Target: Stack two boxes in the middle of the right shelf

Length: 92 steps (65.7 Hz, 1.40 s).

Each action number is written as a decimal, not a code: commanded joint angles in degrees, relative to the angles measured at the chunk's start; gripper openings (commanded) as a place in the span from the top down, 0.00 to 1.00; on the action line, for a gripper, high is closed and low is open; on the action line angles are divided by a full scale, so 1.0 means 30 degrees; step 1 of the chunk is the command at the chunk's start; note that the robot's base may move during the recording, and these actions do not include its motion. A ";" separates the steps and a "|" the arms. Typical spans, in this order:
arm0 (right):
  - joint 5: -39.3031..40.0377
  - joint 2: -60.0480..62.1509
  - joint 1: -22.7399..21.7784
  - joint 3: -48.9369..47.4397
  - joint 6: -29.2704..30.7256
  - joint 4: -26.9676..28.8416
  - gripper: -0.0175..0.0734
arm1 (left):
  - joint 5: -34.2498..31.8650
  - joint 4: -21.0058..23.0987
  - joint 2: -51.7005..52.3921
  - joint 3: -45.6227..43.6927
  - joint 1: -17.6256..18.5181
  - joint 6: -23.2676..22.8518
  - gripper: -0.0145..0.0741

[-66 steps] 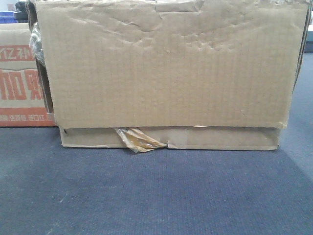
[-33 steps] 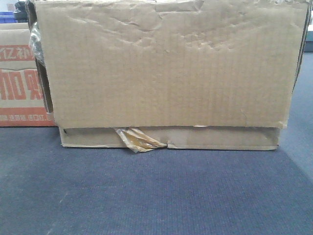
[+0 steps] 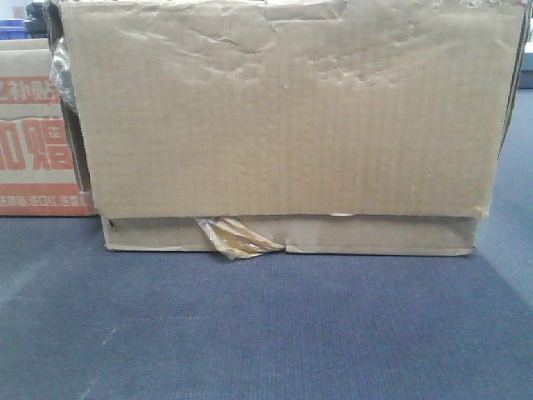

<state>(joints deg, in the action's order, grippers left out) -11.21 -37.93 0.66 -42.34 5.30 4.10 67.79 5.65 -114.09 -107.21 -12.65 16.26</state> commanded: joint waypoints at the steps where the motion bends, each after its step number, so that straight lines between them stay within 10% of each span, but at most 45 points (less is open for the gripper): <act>1: 0.0319 -0.0109 0.0017 -0.0126 0.0024 -0.0241 0.18 | -0.0009 0.0083 0.0771 -0.0329 -0.0019 0.0013 0.96; 47: 0.0140 -0.0109 0.0017 -0.0126 0.0024 -0.0241 0.18 | -0.3443 0.0282 0.9663 -0.1213 0.0294 -0.3002 0.96; 66: -0.0022 -0.0109 0.0017 -0.0126 0.0024 -0.0241 0.18 | -0.4252 0.2967 1.0026 -0.3841 0.4687 -0.3461 0.96; 92: -0.0113 -0.0109 0.0017 -0.0126 0.0024 -0.0241 0.18 | -0.3887 0.0206 0.6822 -0.3841 1.1052 -0.7601 0.96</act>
<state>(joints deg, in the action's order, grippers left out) -12.14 -37.93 0.66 -42.34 5.30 4.00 56.21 8.79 -91.50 -118.34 18.03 -3.10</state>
